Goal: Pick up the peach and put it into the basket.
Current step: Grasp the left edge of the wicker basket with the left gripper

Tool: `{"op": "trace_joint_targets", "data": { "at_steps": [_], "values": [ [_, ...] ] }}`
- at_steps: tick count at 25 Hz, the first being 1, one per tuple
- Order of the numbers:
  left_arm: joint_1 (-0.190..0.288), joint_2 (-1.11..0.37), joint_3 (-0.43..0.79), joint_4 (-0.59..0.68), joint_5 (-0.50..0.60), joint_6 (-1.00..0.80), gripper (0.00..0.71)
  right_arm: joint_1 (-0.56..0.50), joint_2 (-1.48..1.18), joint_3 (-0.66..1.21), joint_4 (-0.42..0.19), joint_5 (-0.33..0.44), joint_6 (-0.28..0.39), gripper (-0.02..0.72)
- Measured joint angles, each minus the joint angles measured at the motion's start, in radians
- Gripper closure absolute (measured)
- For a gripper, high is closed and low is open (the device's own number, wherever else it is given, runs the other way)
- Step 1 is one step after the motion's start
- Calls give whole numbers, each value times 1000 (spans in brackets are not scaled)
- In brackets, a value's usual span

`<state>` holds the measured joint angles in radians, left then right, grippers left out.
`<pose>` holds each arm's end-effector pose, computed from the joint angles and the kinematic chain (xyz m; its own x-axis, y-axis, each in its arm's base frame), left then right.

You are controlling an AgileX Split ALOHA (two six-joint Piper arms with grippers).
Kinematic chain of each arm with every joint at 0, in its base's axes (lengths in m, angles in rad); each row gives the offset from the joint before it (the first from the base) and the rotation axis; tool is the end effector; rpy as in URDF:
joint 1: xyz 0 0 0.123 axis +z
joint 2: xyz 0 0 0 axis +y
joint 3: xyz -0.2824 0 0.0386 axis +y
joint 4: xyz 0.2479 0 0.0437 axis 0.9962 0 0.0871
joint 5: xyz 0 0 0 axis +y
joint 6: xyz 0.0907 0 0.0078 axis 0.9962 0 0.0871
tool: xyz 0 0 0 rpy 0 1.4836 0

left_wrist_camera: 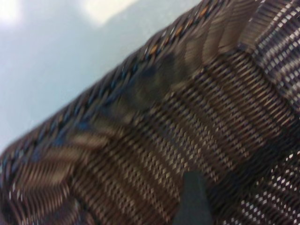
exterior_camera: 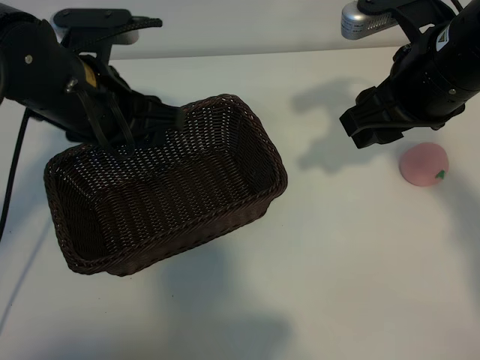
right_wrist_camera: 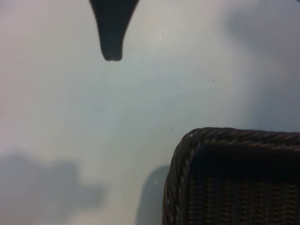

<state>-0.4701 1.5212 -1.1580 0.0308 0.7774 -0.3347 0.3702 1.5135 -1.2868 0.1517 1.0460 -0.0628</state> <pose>0.2833 -0.1417 0.2806 -0.8736 0.0988 -0.4766 0.1835 0.9738 -0.1344 0.2828 0.1225 0.3105 -0.8676 -0.3222 -0.3788 -0.3933 0.9107 0.1261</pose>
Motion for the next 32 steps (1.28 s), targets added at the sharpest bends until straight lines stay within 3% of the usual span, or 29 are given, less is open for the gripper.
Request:
{"op": "trace_joint_targets", "data": {
  "at_steps": [5,14,17,21,26,29,32],
  "values": [
    [0,-55,28,93,50,-156,158,0,0,0,0,-1,0,140],
    [0,-309,259,359,136,-598,158,0,0,0,0,-4,0,139],
    [5,-340,312,390,139,-685,158,0,0,0,0,-4,0,139],
    [77,-340,349,376,116,-702,158,0,0,0,0,-4,-2,139],
    [192,-331,380,261,31,-611,158,0,0,0,0,-4,-16,139],
    [234,-281,399,161,-28,-516,158,0,0,0,0,-4,-21,139],
    [247,-207,401,104,-70,-455,158,0,0,0,0,-4,-22,139]
  ]
}}
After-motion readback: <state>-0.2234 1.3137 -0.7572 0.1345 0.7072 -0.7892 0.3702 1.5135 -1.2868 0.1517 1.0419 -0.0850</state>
